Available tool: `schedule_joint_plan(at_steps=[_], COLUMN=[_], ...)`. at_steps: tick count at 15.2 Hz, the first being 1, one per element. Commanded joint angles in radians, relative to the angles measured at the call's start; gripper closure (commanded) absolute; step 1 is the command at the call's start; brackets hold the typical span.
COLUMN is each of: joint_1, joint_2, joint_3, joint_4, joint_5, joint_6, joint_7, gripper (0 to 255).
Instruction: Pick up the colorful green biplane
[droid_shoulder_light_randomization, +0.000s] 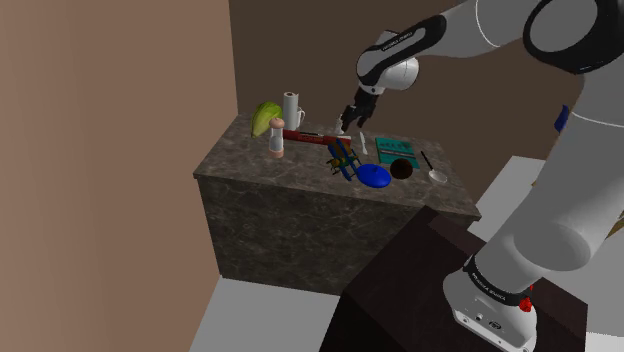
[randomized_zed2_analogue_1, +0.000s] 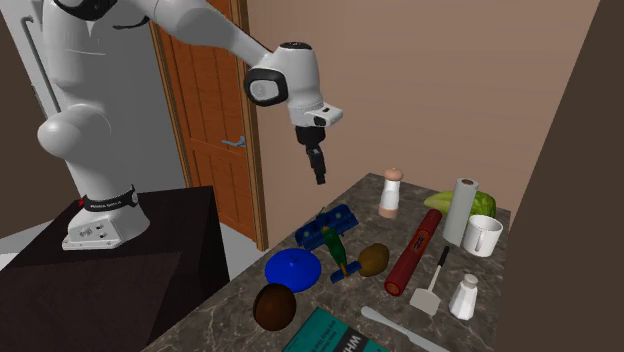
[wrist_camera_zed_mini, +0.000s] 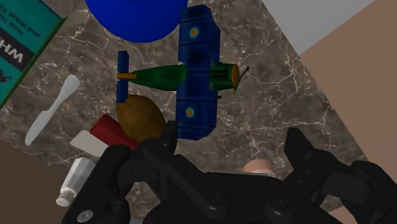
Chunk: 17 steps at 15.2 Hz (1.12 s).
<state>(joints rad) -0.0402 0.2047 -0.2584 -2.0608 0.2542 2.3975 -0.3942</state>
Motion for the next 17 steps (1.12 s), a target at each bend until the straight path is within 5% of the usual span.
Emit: schedule_joint_plan(at_steps=[1, 8, 17], joint_1=[-0.015, -0.088, -0.102], joint_2=[0.078, 0.358, 0.426], joint_3=[0.007, 0.047, 0.069], joint_4=[0.056, 0.309, 0.309], joint_5=[0.035, 0.117, 0.145], joint_6=[0.014, 0.016, 0.082], joint_7=[-0.033, -0.109, -0.136], gripper=[0, 0, 0])
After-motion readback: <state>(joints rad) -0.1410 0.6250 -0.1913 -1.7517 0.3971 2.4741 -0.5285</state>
